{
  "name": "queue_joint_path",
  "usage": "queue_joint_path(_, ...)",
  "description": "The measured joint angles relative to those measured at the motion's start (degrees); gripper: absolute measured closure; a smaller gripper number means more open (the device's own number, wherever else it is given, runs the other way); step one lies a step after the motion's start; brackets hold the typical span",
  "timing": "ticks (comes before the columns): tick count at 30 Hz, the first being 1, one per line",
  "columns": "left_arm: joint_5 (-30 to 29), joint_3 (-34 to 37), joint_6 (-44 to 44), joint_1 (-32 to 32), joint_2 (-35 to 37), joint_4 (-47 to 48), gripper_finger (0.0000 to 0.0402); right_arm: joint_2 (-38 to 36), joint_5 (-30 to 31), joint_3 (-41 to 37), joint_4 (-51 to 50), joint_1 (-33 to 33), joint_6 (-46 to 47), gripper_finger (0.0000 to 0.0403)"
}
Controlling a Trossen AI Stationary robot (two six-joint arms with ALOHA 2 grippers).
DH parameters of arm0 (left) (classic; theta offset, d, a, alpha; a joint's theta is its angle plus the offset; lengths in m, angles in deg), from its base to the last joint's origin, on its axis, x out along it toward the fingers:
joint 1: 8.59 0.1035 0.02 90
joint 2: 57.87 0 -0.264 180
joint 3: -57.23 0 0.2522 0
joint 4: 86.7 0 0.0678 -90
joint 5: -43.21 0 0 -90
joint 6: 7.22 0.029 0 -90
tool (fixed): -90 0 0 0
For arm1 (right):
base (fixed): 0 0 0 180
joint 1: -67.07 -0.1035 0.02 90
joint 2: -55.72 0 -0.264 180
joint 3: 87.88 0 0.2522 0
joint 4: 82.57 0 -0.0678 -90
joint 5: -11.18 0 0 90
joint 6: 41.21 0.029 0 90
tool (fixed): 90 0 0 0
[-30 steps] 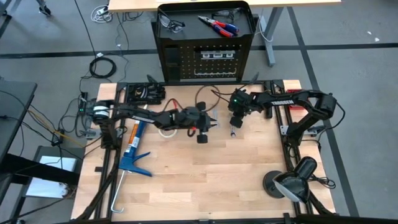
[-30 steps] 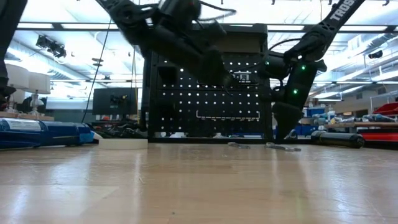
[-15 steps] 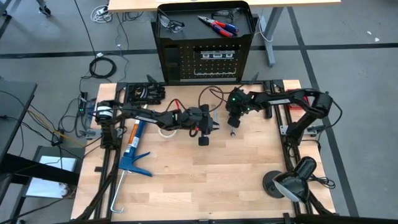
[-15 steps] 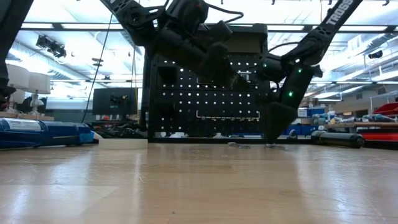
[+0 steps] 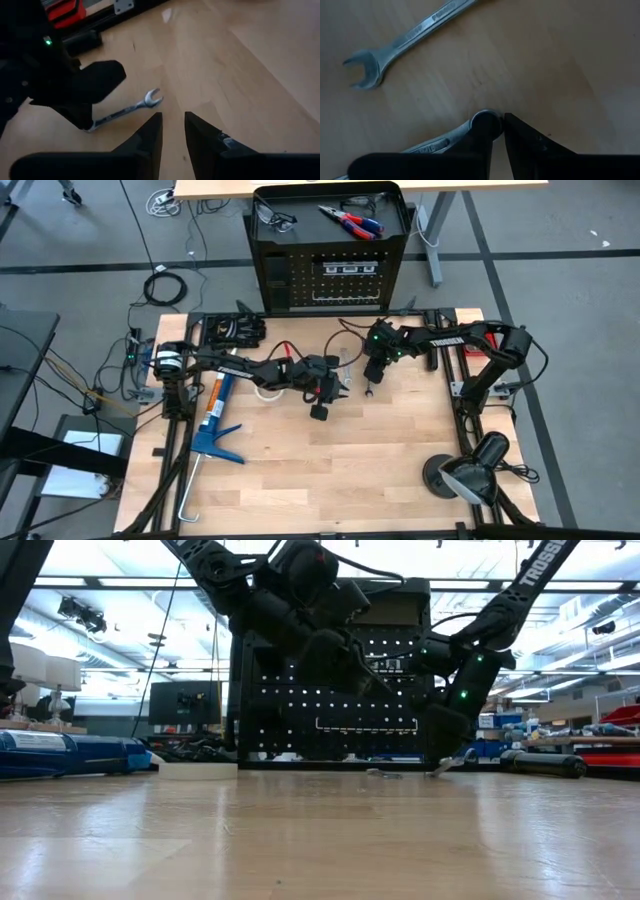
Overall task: Hang tools onto peg board
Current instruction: Hang the bottom wrench on the peg board
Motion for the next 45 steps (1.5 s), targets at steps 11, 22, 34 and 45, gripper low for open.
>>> queue_joint_path(11, -10.17, 0.0, -0.09, -3.91, -0.36, 12.55, 0.0313, 0.33, 2.87, -0.22, 6.03, -5.47, 19.17, 0.035)
queue_joint_path(22, -22.38, 0.07, -0.15, -10.16, -2.89, 14.96, 0.0298, 0.44, 5.02, -0.29, 9.34, -12.88, 24.82, 0.0353)
queue_joint_path(34, -21.06, 0.04, 6.06, -13.06, -2.89, 13.03, 0.0298, 5.44, 2.29, 0.27, 11.87, -13.63, 26.63, 0.0367)
queue_joint_path(45, -22.15, -0.01, 6.17, -13.09, -6.45, 3.83, 0.0296, 5.4, 1.77, 0.0, 13.64, -13.67, 27.03, 0.037)
